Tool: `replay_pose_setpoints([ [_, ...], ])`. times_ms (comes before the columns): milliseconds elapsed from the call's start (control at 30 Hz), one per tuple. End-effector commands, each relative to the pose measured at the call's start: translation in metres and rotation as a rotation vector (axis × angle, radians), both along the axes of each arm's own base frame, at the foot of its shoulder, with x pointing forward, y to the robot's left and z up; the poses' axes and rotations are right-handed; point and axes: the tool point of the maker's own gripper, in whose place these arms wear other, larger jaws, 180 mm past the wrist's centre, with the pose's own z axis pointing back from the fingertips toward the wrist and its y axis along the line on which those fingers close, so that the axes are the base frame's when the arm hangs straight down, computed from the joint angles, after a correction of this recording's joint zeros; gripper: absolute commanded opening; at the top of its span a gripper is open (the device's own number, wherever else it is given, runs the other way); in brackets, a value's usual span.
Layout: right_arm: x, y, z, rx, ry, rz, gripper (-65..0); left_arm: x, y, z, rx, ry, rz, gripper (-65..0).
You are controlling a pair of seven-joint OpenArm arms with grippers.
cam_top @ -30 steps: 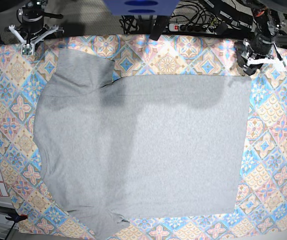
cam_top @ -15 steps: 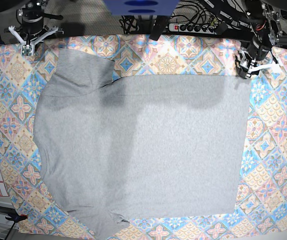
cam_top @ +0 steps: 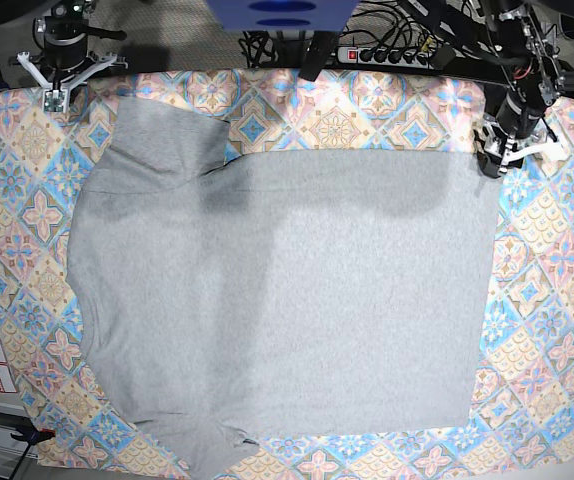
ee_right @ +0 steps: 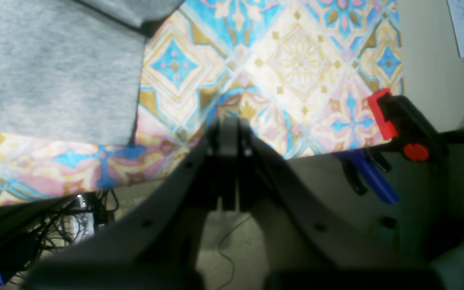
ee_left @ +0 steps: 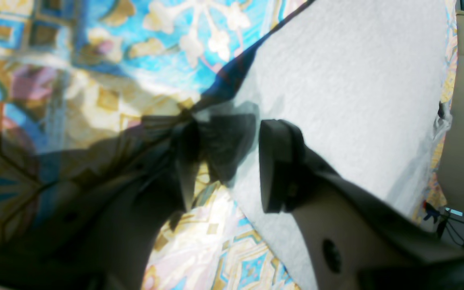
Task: Fold the T-shirt properly
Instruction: 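Lower both grippers to the shirt's shoulder corners at the collar end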
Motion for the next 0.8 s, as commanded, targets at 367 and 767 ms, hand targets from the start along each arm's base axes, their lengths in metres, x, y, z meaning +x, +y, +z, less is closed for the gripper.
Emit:
replay_pose_setpoints([
  [367, 0.009, 0.024, -0.002, 0.040, -0.021, 0.057, -61.7, 0.006, -0.039, 0.008, -0.108, -0.049, -0.192, -65.0],
  [767, 0.042, 0.051, 0.000, 0.451, -0.154, -0.111, -45.3, -0.018, -0.035, 0.004, -0.094, -0.007, -0.195, -65.0],
])
